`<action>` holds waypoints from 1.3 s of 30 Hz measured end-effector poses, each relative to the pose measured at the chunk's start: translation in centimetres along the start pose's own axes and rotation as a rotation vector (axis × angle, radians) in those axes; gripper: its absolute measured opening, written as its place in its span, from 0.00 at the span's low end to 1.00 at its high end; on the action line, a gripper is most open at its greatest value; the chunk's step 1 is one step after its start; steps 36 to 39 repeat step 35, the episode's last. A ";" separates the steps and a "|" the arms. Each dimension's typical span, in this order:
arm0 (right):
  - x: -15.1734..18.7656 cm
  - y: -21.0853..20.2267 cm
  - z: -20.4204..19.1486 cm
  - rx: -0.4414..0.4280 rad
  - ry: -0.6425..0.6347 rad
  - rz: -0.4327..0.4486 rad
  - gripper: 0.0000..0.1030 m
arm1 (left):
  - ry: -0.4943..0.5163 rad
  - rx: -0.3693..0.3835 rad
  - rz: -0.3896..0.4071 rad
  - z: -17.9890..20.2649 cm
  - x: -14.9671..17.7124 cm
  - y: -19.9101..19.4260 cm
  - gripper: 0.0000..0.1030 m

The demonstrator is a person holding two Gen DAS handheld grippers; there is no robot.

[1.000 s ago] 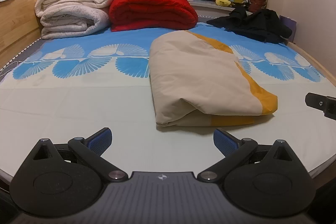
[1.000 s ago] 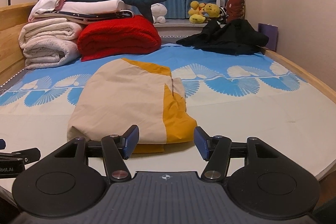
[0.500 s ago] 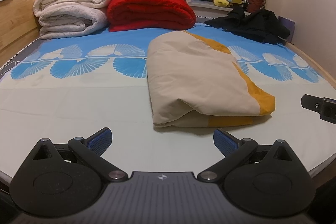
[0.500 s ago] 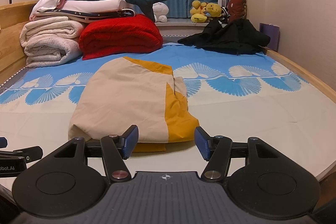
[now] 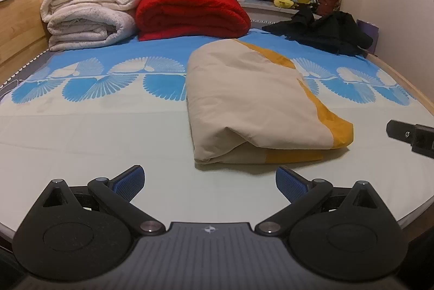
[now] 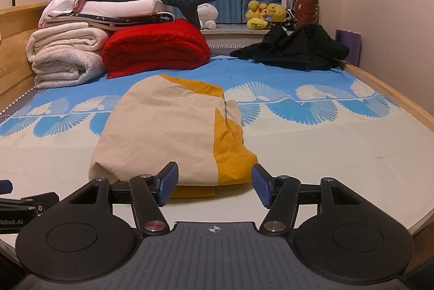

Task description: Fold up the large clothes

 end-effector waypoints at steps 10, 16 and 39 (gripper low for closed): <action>0.4 0.1 -0.5 0.000 -0.026 -0.011 0.60 | -0.018 0.008 0.003 -0.4 -0.1 0.0 1.00; 0.6 0.3 -0.3 0.010 -0.032 -0.019 0.60 | -0.020 0.016 0.008 -0.3 -0.3 0.0 1.00; 0.9 0.6 -0.4 0.009 -0.032 -0.023 0.60 | -0.016 0.018 0.013 0.0 -0.3 0.2 1.00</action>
Point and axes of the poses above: each gripper's, at about its wrist camera, not at the fingertips, and y roughly the way its jaws point, z to its right, x to its underside, the point moved 7 cm from there along y, roughly the way its jaws point, and after that the axes turned 10 degrees about y, right-handed, at the moved point
